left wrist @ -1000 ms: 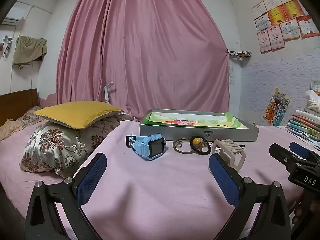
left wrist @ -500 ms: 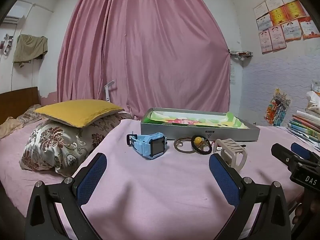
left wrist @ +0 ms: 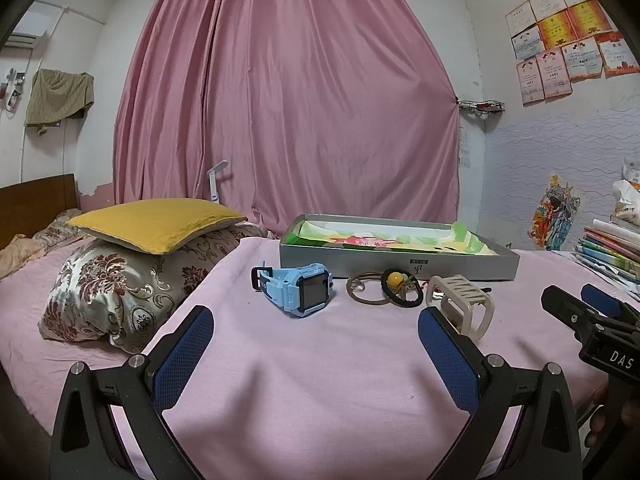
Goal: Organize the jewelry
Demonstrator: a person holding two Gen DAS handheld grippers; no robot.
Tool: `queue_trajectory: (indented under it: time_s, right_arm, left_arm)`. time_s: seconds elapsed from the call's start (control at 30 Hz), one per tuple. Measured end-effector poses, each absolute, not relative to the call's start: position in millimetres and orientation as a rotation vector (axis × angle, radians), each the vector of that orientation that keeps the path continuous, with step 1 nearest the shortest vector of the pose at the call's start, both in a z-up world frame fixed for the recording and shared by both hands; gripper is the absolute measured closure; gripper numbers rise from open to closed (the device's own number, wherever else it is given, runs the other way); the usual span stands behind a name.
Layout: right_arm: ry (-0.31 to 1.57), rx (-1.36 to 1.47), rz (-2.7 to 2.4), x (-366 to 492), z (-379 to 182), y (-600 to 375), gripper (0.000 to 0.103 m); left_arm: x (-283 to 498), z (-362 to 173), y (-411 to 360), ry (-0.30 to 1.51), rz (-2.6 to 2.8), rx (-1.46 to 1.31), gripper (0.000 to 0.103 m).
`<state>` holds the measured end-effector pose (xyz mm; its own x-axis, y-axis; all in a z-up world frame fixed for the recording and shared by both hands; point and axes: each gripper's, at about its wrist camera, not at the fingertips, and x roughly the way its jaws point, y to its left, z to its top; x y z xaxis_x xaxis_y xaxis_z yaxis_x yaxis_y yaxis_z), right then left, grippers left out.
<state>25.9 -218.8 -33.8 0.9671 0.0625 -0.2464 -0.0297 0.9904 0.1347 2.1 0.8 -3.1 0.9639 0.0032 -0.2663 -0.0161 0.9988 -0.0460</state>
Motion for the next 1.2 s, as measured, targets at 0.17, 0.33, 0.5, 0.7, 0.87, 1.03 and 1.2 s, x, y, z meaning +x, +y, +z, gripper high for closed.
queue_trajectory:
  time_s: [0.17,0.33,0.5,0.7,0.87,1.03,1.2]
  right_arm:
    - [0.251,0.13,0.044,31.2,-35.4,-218.7,0.001]
    - [0.252,0.131,0.045,30.4,-35.0,-219.1,0.001]
    - [0.251,0.131,0.045,29.0,-34.4,-219.0,0.001]
    - [0.251,0.129,0.042,18.4,-34.1,-217.1,0.001]
    - [0.25,0.128,0.042,18.6,-34.2,-217.0,0.001]
    - [0.25,0.128,0.043,18.8,-34.5,-217.2,0.001]
    - [0.251,0.129,0.043,18.9,-34.5,-217.1,0.001]
  left_arm:
    - [2.1,-3.2,0.8,0.27,0.01,-0.049,0.0]
    - [1.7,-3.7,0.4,0.271,0.008,-0.048,0.0]
    - [1.2,-4.5,0.0,0.272,0.007,-0.047,0.0]
    - [1.3,-4.7,-0.1,0.272,0.007,-0.047,0.0]
    - [1.6,-4.7,-0.1,0.273,0.007,-0.048,0.001]
    - [1.8,-4.5,-0.1,0.274,0.007,-0.047,0.001]
    - [1.8,-4.7,-0.2,0.274,0.007,-0.047,0.001]
